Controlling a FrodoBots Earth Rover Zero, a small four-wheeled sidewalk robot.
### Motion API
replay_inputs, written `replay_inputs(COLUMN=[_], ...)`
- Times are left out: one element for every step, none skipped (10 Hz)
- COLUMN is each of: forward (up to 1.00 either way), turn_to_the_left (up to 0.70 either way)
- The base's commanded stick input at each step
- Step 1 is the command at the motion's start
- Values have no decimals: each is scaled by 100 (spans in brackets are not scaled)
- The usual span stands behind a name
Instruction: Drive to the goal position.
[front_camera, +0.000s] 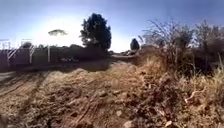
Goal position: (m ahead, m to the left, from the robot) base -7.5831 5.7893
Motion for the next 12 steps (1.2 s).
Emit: replay_inputs(forward=[50,50,50,50,50,50,50,50,50,50,50,50], turn_to_the_left=[0,0,0,0,0,0,0,0,0,0,0,0])
